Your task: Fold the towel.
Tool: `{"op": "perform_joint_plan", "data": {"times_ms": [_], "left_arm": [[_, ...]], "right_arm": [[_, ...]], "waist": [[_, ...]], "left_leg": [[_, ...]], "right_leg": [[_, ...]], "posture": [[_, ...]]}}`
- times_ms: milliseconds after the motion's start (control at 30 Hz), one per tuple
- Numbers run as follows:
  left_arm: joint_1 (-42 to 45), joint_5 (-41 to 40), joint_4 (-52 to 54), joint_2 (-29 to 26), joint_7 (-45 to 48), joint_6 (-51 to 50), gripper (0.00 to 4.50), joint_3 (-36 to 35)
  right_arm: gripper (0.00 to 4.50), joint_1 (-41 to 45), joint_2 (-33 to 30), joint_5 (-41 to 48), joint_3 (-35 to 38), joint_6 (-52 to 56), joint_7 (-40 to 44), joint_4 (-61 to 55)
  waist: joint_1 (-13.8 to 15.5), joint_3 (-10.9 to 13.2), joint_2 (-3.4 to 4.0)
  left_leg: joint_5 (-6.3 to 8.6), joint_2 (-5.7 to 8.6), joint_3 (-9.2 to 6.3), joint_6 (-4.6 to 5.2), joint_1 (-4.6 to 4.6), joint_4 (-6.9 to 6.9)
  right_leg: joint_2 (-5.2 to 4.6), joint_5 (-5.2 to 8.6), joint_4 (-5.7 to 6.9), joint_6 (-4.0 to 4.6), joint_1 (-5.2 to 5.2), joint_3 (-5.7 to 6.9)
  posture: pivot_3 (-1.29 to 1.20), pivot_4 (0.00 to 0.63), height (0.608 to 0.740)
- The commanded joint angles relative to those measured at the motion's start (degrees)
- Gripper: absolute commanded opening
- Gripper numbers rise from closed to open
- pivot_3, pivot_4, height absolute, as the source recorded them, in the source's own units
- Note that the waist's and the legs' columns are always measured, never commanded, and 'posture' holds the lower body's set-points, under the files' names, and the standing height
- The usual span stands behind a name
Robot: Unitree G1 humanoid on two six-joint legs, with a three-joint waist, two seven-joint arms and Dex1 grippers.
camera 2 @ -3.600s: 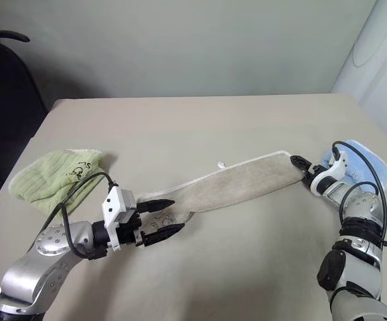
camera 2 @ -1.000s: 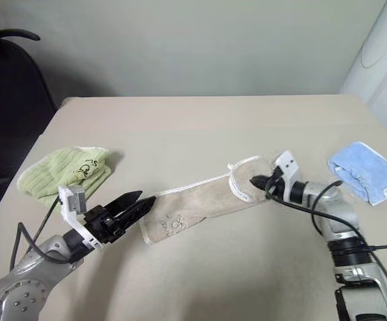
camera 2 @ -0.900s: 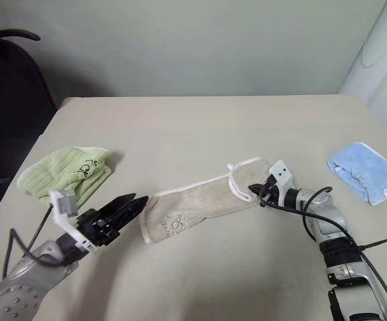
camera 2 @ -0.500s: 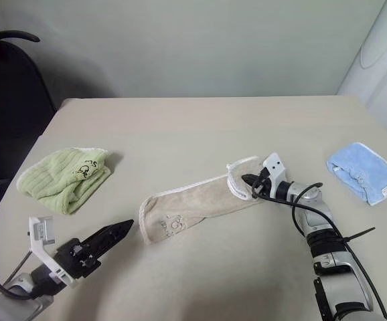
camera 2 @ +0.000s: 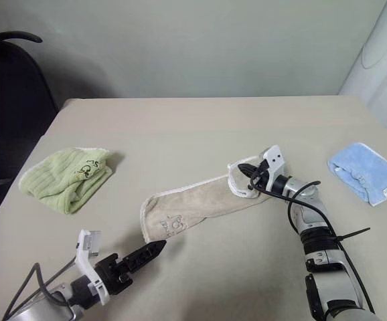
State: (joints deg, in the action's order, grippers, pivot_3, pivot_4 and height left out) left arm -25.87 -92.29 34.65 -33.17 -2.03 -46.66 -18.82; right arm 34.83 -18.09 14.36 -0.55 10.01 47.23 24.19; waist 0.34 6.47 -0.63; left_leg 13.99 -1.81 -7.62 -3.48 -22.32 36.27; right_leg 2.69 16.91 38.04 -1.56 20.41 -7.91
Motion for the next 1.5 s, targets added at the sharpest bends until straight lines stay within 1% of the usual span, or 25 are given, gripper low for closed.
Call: {"op": "perform_joint_plan", "data": {"times_ms": [33,233,367,400,467,600,633,733,833,867,1000,1133,1200,1300,1400,1500], "left_arm": [[3.54,0.61,-4.56,1.54,-5.64,2.61,4.48,0.45],[8.25,2.33,-8.25,3.40,-9.59,3.36,4.48,0.36],[8.73,1.84,-8.79,4.38,-10.45,3.74,4.48,-0.55],[8.50,1.74,-8.62,4.57,-10.63,3.83,4.31,-0.68],[8.18,1.76,-8.46,4.89,-11.02,4.03,3.94,-0.77],[6.96,2.30,-7.71,6.33,-11.07,5.32,2.47,-1.20],[6.65,2.38,-7.22,6.68,-10.86,5.68,2.18,-1.30],[5.52,2.67,-5.98,7.74,-9.95,6.53,1.00,-1.57],[4.19,3.31,-4.59,8.50,-8.66,7.43,0.09,-1.75],[3.71,3.53,-4.10,8.72,-8.08,7.79,0.02,-1.91],[1.93,3.69,-1.47,8.65,-3.20,9.20,0.02,-3.96],[0.97,3.04,0.67,7.33,1.08,9.56,0.02,-5.81],[0.98,3.08,1.00,6.78,2.19,9.57,0.02,-6.05],[1.86,5.18,2.44,4.24,4.57,9.26,0.02,-6.53],[6.37,6.08,3.80,0.09,5.99,9.59,0.02,-7.30],[15.56,4.47,4.97,-4.21,6.35,9.25,0.02,-5.41]], "right_arm": [[0.00,0.60,-0.05,0.99,1.58,-1.22,-0.81,-2.82],[0.00,0.05,-0.21,1.15,1.72,-0.67,-1.22,-4.18],[0.00,0.09,-0.17,1.02,1.70,-0.66,-1.35,-4.37],[0.00,0.15,-0.16,1.02,1.69,-0.66,-1.37,-4.38],[0.00,0.33,-0.12,0.95,1.64,-0.81,-1.40,-4.12],[0.00,0.80,0.04,0.75,1.48,-1.18,-1.38,-3.61],[0.00,0.97,0.07,0.72,1.47,-1.24,-1.38,-3.45],[0.00,1.28,0.07,0.71,1.52,-1.43,-1.31,-3.10],[0.00,1.38,-0.11,0.83,1.65,-1.44,-1.12,-3.08],[0.00,1.34,-0.27,0.94,1.75,-1.39,-0.98,-3.18],[0.00,0.95,-1.53,1.99,2.36,-0.08,0.35,-4.09],[0.00,-0.35,-3.55,2.66,2.21,1.40,2.14,-5.79],[0.00,-0.85,-4.07,2.34,2.22,1.17,1.68,-6.12],[0.00,-1.02,-4.83,2.20,3.70,0.76,-0.10,-5.90],[0.00,-0.44,-5.75,2.23,5.95,0.19,-2.14,-4.96],[0.00,0.94,-6.25,2.29,8.41,-0.84,-5.02,-2.70]], "waist": [[0.14,0.00,0.01],[0.17,-0.03,0.11],[0.12,-0.06,0.17],[0.10,-0.06,0.17],[0.00,-0.06,0.18],[-0.34,-0.04,0.21],[-0.41,-0.02,0.22],[-0.57,-0.01,0.22],[-0.60,0.00,0.21],[-0.61,0.01,0.19],[-0.54,0.06,0.12],[-0.39,0.09,0.08],[-0.38,0.09,0.08],[-0.34,0.09,0.08],[-0.05,0.10,0.07],[0.20,0.10,0.05]], "left_leg": [[0.00,0.00,-0.01,0.01,0.04,-0.04],[0.06,-0.02,-0.02,0.11,0.40,-0.21],[0.04,-0.02,0.00,0.08,0.41,-0.22],[0.03,-0.03,0.00,0.07,0.41,-0.23],[0.03,-0.03,0.01,0.07,0.41,-0.24],[0.01,-0.05,0.05,0.01,0.40,-0.29],[0.01,-0.05,0.06,0.02,0.38,-0.30],[0.01,-0.06,0.07,0.02,0.38,-0.31],[0.05,-0.06,0.06,0.10,0.37,-0.31],[0.06,-0.06,0.06,0.11,0.37,-0.31],[0.07,-0.06,0.05,0.13,0.35,-0.31],[0.07,-0.06,0.04,0.12,0.31,-0.30],[0.06,-0.06,0.03,0.10,0.32,-0.30],[0.06,-0.06,0.04,0.10,0.31,-0.29],[0.06,-0.05,0.02,0.10,0.30,-0.28],[0.07,-0.03,-0.01,0.11,0.29,-0.24]], "right_leg": [[0.00,0.00,0.00,0.01,-0.02,0.01],[0.05,0.04,0.06,0.13,-0.25,0.04],[0.07,0.05,0.06,0.14,-0.24,0.03],[0.07,0.05,0.06,0.14,-0.24,0.03],[0.08,0.05,0.06,0.14,-0.23,0.02],[0.08,0.07,0.05,0.18,-0.15,0.00],[0.09,0.07,0.05,0.18,-0.12,-0.02],[0.09,0.07,0.06,0.17,-0.10,-0.03],[0.10,0.07,0.05,0.18,-0.10,-0.03],[0.10,0.07,0.05,0.17,-0.10,-0.03],[0.10,0.07,0.05,0.18,-0.10,-0.03],[0.12,0.08,0.03,0.19,-0.10,-0.01],[0.12,0.08,0.03,0.19,-0.11,-0.01],[0.12,0.08,0.03,0.19,-0.11,-0.01],[0.12,0.08,0.03,0.19,-0.12,-0.01],[0.11,0.08,0.02,0.18,-0.16,0.01]], "posture": [[0.00,0.150,0.740],[0.00,0.150,0.740],[0.00,0.150,0.740],[0.00,0.150,0.740],[0.00,0.150,0.740],[0.00,0.150,0.740],[0.00,0.150,0.740],[0.00,0.150,0.740],[0.00,0.150,0.740],[0.00,0.150,0.740],[0.00,0.150,0.740],[0.00,0.150,0.740],[0.00,0.150,0.740],[0.00,0.150,0.740],[0.00,0.150,0.740],[0.00,0.150,0.740]]}}
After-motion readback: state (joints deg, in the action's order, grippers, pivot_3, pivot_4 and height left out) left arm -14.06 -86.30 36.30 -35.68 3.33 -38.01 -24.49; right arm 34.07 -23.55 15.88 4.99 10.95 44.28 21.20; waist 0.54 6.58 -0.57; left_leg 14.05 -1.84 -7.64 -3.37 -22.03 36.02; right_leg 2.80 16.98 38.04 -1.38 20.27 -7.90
